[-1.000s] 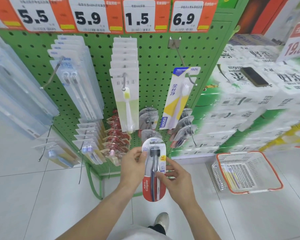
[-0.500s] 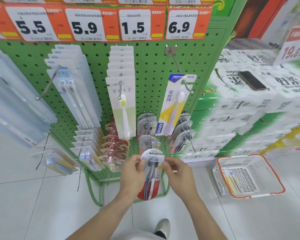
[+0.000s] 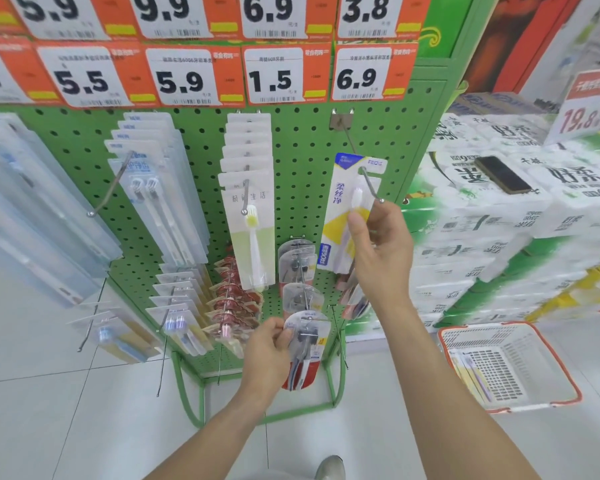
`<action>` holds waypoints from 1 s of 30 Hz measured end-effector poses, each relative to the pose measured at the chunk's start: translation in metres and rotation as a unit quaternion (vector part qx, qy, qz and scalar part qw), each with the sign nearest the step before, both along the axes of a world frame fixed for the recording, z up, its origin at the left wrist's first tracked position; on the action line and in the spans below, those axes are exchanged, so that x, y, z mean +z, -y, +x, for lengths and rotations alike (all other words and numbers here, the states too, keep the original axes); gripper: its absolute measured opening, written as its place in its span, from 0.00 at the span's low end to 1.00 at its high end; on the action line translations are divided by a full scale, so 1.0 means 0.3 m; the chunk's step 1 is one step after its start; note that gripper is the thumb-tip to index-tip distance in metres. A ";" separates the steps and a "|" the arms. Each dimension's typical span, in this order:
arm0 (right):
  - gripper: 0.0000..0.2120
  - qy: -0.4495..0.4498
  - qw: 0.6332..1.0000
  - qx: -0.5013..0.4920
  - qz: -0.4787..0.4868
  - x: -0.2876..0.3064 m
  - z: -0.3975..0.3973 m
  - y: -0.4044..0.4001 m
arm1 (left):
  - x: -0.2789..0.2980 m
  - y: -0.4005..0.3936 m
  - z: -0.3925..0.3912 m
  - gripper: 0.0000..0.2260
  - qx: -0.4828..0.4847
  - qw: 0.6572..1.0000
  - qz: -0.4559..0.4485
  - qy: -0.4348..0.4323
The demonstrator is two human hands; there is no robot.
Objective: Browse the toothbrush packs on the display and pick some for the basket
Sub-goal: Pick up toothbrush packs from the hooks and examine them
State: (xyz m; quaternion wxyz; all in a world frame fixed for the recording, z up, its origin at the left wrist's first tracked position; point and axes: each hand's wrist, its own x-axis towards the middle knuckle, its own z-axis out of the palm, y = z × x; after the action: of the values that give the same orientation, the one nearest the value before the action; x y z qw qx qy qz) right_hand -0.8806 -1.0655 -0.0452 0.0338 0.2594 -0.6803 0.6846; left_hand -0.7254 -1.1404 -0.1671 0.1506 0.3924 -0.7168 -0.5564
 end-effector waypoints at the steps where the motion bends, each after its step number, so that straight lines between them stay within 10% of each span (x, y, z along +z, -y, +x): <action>1: 0.04 0.004 1.000 0.004 0.003 -0.005 -0.014 0.012 | -0.001 0.002 0.000 0.06 -0.001 1.000 0.000 -0.003; 19: 0.22 0.120 0.991 -0.022 0.052 0.007 -0.231 0.213 | -0.009 -0.001 -0.010 0.04 -0.013 0.999 -0.022 -0.021; 30: 0.02 0.084 0.971 0.091 0.204 -0.202 -0.051 0.027 | -0.031 0.044 -0.046 0.01 -0.003 0.999 -0.037 -0.011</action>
State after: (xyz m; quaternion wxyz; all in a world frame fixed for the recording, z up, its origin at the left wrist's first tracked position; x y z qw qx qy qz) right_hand -0.8958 -1.0737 -0.1057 -0.1393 0.2628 -0.7796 0.5511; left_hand -0.7393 -1.1535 -0.1764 0.1716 0.3780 -0.7364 -0.5342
